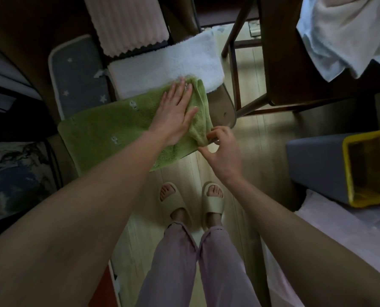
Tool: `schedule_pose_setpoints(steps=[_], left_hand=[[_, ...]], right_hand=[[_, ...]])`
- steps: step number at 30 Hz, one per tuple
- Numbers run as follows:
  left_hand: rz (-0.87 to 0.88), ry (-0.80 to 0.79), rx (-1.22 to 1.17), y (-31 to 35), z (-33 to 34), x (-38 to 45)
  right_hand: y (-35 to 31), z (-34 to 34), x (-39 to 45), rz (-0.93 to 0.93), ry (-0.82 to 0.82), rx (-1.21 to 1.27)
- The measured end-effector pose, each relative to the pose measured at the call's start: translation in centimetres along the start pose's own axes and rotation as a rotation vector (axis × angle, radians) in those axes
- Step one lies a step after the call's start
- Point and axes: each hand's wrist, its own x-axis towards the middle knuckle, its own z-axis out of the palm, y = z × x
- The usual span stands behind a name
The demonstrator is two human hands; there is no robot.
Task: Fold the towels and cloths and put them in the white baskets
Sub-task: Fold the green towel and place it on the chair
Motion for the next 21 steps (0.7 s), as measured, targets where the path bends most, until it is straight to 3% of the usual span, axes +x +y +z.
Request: schedule_pose_setpoints(steps=[7,14,21], left_hand=[[-0.010,0.019,-0.005,-0.2,-0.1,0.0],[-0.010,0.045,0.022,-0.1,0.5,-0.1],[-0.025,0.083,0.190,-0.3,1.8,-0.1]], right_hand=[[-1.1,-1.4,1.4,0.057,-0.052,0.228],[-2.0,-4.9,1.3,-0.043,-0.038,0.438],[0.6,-4.3,2.3,0.095,-0.167,0.090]])
